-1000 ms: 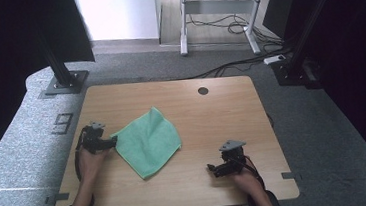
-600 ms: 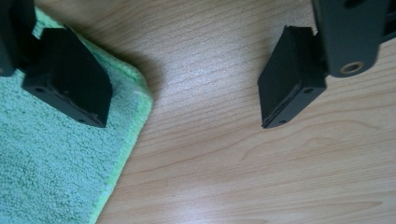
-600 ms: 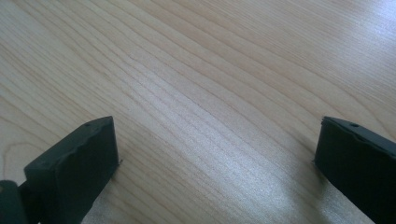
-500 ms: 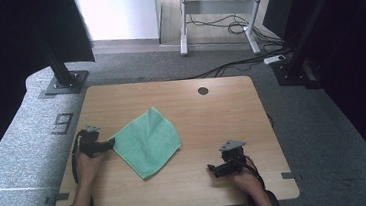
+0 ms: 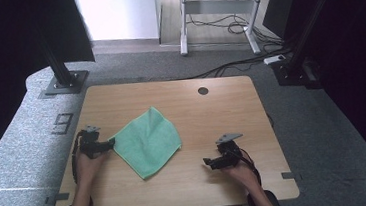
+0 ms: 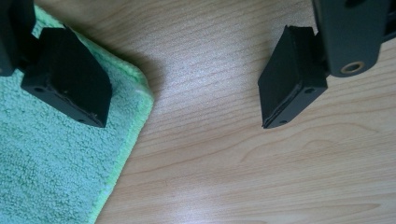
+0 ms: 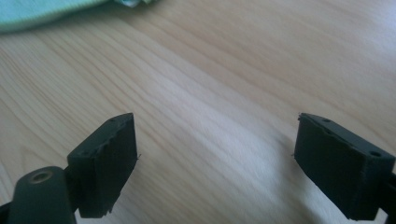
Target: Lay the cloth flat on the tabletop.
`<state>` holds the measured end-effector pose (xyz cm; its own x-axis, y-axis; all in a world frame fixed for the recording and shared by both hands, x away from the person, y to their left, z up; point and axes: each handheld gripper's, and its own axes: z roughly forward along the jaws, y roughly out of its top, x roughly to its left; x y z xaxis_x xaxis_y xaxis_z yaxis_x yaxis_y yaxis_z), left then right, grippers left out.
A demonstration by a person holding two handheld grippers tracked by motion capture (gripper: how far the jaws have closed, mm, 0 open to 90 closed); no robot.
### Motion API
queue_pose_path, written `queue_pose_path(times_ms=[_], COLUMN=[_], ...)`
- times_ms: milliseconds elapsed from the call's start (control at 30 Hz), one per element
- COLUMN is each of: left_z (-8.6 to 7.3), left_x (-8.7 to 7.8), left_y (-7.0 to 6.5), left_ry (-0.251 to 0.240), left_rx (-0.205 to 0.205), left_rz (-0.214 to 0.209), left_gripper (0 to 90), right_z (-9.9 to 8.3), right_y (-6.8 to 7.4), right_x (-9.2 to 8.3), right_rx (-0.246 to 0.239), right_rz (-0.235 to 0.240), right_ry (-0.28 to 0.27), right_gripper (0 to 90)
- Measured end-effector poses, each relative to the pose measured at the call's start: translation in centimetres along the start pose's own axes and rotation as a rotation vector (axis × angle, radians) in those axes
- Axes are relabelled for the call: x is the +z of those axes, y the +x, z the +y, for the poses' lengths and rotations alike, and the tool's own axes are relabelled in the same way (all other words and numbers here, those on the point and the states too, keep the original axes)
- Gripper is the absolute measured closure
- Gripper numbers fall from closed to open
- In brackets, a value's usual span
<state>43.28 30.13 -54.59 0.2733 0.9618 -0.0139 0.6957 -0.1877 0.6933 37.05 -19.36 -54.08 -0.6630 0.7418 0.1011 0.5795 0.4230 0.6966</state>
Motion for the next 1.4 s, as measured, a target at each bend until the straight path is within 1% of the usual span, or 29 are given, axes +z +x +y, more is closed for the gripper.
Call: queue_pose_path(times_ms=[100, 233, 400, 533, 600, 667, 767, 900, 967, 1033, 1067, 1133, 1200, 1267, 1333, 1367, 1400], left_z=[0.0, 0.0, 0.0, 0.0, 0.0, 0.0, 0.0, 0.0, 0.0, 0.0, 0.0, 0.0, 0.0, 0.0, 0.0, 0.0, 0.0], left_x=[0.0, 0.0, 0.0, 0.0, 0.0, 0.0, 0.0, 0.0, 0.0, 0.0, 0.0, 0.0, 0.0, 0.0, 0.0, 0.0, 0.0], left_y=[0.0, 0.0, 0.0, 0.0, 0.0, 0.0, 0.0, 0.0, 0.0, 0.0, 0.0, 0.0, 0.0, 0.0, -0.1, -0.1, -0.1], left_ry=[0.000, 0.001, 0.001, 0.000, 0.001, 0.001, 0.001, 0.001, 0.001, 0.002, 0.002, 0.002, 0.002, 0.002, 0.001, 0.001, 0.001], left_rx=[-0.001, -0.001, -0.001, -0.002, -0.001, -0.001, 0.000, 0.001, 0.001, 0.002, 0.004, 0.004, 0.005, 0.005, 0.006, 0.007, 0.007], left_rz=[0.000, 0.001, 0.002, 0.002, 0.001, 0.002, 0.002, 0.000, 0.000, -0.001, -0.002, -0.002, -0.002, -0.003, -0.004, -0.004, -0.004], left_gripper=[17.7, 17.7, 17.7, 17.7, 17.7, 17.7, 17.7, 17.7, 17.7, 17.7, 17.6, 17.7, 17.6, 17.7, 17.7, 17.7, 17.7], right_z=[1.2, 2.9, 5.0, 6.6, 7.5, 8.4, 9.5, 10.7, 11.2, 11.3, 11.6, 11.6, 11.4, 11.0, 10.8, 10.8, 10.8], right_y=[0.3, 0.7, 1.2, 1.7, 1.9, 2.1, 2.4, 2.8, 2.9, 3.0, 3.1, 3.0, 2.9, 2.8, 2.6, 2.6, 2.6], right_x=[0.3, 1.1, 2.2, 3.0, 3.7, 4.4, 5.5, 7.1, 7.7, 8.0, 8.9, 9.4, 10.0, 10.4, 10.4, 10.2, 10.1], right_rx=[-0.014, -0.029, -0.062, -0.085, -0.100, -0.103, -0.116, -0.117, -0.115, -0.112, -0.113, -0.112, -0.111, -0.116, -0.085, -0.082, -0.087], right_rz=[0.006, 0.022, 0.037, 0.031, 0.026, 0.018, 0.018, 0.025, 0.023, 0.023, 0.015, 0.010, 0.007, 0.008, 0.032, 0.034, 0.033], right_ry=[-0.002, 0.006, -0.008, -0.019, -0.014, -0.010, -0.007, 0.001, 0.002, 0.006, 0.022, 0.031, 0.052, 0.071, 0.059, 0.068, 0.073], right_gripper=[15.9, 22.4, 30.1, 34.4, 36.2, 38.4, 41.3, 44.2, 45.0, 45.3, 46.6, 48.2, 50.6, 54.2, 63.1, 67.8, 68.4])
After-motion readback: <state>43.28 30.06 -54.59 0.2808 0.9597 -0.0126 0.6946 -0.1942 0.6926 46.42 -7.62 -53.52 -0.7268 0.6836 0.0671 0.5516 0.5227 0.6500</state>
